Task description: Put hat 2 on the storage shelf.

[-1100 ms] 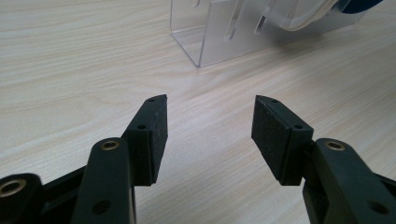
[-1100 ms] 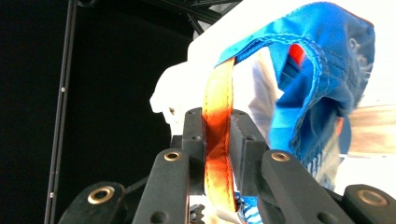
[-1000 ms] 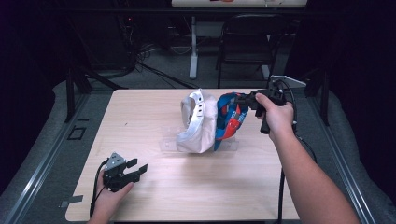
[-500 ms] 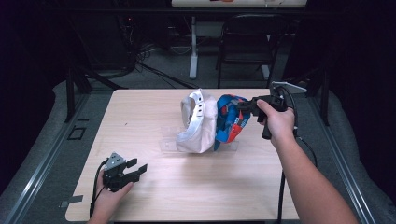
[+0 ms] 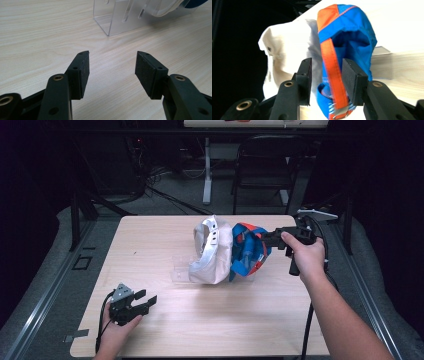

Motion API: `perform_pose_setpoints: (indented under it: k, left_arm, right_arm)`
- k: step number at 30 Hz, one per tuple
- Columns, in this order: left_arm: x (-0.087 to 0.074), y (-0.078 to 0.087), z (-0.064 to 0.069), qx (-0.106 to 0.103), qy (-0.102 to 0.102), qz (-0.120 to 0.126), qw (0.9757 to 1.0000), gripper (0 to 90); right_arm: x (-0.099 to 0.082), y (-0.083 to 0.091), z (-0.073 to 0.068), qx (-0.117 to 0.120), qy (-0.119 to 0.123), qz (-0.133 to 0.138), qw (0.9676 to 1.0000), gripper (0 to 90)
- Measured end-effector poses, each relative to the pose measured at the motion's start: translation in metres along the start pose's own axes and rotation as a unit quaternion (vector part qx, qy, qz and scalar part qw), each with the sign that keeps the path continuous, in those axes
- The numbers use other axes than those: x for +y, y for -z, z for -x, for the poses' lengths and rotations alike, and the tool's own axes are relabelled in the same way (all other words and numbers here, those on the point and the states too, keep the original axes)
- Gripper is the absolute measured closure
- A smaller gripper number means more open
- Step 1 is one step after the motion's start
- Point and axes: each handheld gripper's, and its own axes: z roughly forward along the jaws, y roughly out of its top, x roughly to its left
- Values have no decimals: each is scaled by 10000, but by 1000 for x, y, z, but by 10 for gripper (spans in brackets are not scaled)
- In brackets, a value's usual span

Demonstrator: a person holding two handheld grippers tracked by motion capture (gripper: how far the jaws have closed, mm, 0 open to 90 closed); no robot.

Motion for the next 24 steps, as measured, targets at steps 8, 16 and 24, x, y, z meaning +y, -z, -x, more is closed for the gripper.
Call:
perform_pose_setpoints:
  k: [8, 16, 24]
  left_arm:
    - [0, 1, 0, -10, 1, -29, 10000, 456]
    - [-1, 1, -2, 30, 20, 14, 10000, 455]
    - [-2, 1, -3, 79, 55, 1, 10000, 455]
  right_arm:
    - [-10, 13, 5, -289, 314, 49, 9991, 607]
    - [-34, 13, 8, -375, 781, 95, 9962, 587]
    - [-58, 3, 19, -367, 1190, -8, 9922, 573]
